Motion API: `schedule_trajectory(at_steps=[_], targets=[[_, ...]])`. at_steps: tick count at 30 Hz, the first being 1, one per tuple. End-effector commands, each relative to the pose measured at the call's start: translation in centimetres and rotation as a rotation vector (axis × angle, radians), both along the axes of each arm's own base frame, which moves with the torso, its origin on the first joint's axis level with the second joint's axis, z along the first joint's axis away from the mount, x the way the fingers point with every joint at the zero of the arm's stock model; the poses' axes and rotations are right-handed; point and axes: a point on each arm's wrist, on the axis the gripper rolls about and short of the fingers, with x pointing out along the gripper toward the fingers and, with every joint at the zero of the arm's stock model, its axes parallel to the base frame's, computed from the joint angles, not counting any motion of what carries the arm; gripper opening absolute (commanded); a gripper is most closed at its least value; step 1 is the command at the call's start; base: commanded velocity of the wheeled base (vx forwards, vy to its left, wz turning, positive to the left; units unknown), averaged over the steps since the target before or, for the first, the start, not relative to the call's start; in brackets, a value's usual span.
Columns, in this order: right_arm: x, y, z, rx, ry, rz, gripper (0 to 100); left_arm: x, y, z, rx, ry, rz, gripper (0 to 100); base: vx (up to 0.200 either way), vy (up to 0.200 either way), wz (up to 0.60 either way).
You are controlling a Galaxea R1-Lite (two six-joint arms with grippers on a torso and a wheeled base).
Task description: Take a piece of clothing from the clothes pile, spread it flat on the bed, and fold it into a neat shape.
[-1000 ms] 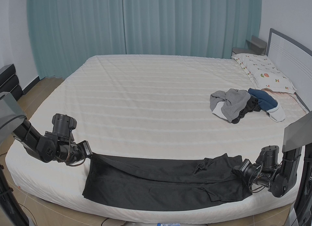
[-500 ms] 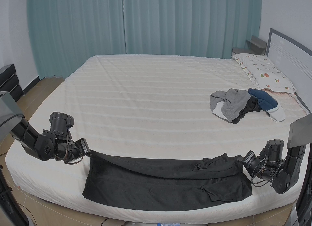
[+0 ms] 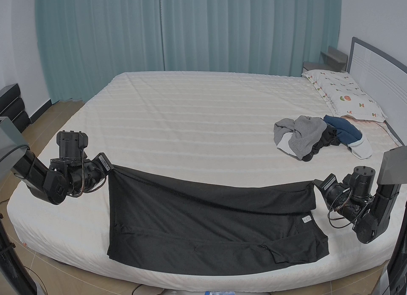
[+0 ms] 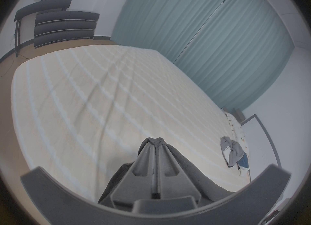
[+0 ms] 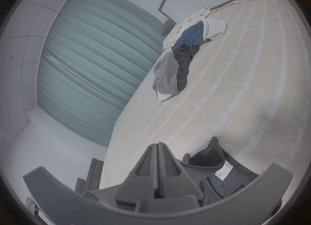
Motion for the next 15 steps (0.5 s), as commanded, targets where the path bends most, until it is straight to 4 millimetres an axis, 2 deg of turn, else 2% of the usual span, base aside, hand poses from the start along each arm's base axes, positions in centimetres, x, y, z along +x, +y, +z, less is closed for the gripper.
schedule_trajectory(at_steps=[1, 6, 10, 15], targets=[[-0.1, -0.2, 0.2, 0.000, -0.013, -0.006, 0, -0.4, 0.3, -1.3, 0.010, 0.039, 0.002, 0, 0.000, 0.000, 0.00], [0.3, -0.6, 1.9, 0.011, -0.084, -0.022, 0, -0.8, 0.3, -1.9, 0.045, 0.063, -0.022, 0, 0.000, 0.000, 0.00], [1.2, -0.6, 1.9, 0.009, -0.104, -0.026, 0, -0.8, 0.3, -2.2, 0.051, 0.072, -0.027, 0, 0.000, 0.000, 0.00], [1.2, -0.6, 2.1, 0.010, -0.110, -0.023, 0, -0.6, 0.3, -2.3, 0.051, 0.069, -0.027, 0, 0.000, 0.000, 0.00]])
